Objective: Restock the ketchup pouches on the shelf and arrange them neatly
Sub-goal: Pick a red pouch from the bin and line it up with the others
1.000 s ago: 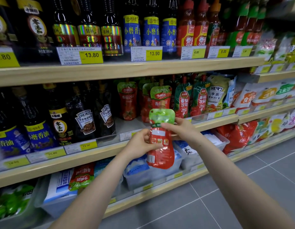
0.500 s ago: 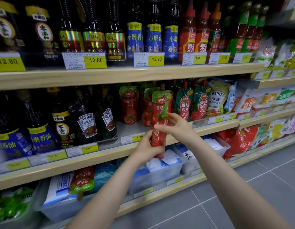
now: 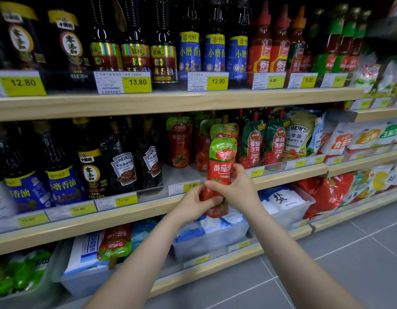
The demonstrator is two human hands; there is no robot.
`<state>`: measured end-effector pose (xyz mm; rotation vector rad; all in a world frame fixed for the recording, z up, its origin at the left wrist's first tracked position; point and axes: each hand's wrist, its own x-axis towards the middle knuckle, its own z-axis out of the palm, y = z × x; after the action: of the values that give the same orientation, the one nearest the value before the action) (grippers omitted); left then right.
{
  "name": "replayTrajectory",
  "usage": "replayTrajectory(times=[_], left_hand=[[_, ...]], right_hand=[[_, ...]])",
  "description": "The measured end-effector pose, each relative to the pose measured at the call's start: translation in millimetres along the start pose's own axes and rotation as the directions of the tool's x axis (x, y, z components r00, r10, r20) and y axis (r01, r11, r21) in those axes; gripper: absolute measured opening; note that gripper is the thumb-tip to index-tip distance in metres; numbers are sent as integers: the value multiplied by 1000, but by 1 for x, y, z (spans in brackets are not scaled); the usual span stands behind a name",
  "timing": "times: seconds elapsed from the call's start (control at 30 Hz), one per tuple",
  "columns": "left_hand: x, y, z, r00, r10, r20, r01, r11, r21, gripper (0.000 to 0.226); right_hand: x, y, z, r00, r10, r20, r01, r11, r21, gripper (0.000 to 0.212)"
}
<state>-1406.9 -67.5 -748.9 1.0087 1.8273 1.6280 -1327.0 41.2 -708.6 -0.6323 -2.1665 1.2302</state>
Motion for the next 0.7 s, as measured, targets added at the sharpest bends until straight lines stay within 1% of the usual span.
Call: replayTrajectory(times=[0.07,0.17,0.23,0.27,0.33,0.37,0.4,0.47,0.5,0.6,0.67,0.7], left_hand=[[-2,-4,-2,1000,12,-5,-12,1000,13,30],[-4,-7,-7,996,56,-70,-53,997,49,25],[-7,-6,-17,986,113,-119,-99,988,117,25],[-10,-4,-24,980,147,-133,-125,980,157,28],[-16,-3,-45,960,226,-167,-170,940,296,39],[-21,-4,-58,938,287,-195,-187,892,413,46],[-27,-5,-72,908,357,-221,-191,820,539,50],[-41,-10,-102,847,474,-242,-164,665,729,46],[-47,-13,-115,833,503,-229,-143,597,790,42],[-61,-27,-134,856,497,-141,-112,445,889,37],[-64,-38,-136,864,493,-104,-120,401,908,37],[-63,-43,-137,860,499,-106,-124,407,905,38]], right_hand=[[-2,3,2,999,41,13,-41,999,0,58],[-2,0,7,999,33,-6,-32,993,116,48],[-2,-6,14,1000,-11,-9,13,971,241,44],[-2,-9,17,999,-46,-19,49,961,271,44],[3,-19,21,990,-128,-56,138,956,258,45],[6,-24,23,983,-164,-78,179,954,239,47],[11,-31,24,976,-195,-99,212,954,213,50],[23,-46,28,959,-248,-135,266,953,146,52],[29,-52,32,951,-274,-144,291,950,112,51],[46,-62,49,939,-324,-118,327,945,0,51],[54,-57,63,938,-335,-85,325,939,-114,57],[57,-53,69,942,-327,-81,312,937,-155,59]])
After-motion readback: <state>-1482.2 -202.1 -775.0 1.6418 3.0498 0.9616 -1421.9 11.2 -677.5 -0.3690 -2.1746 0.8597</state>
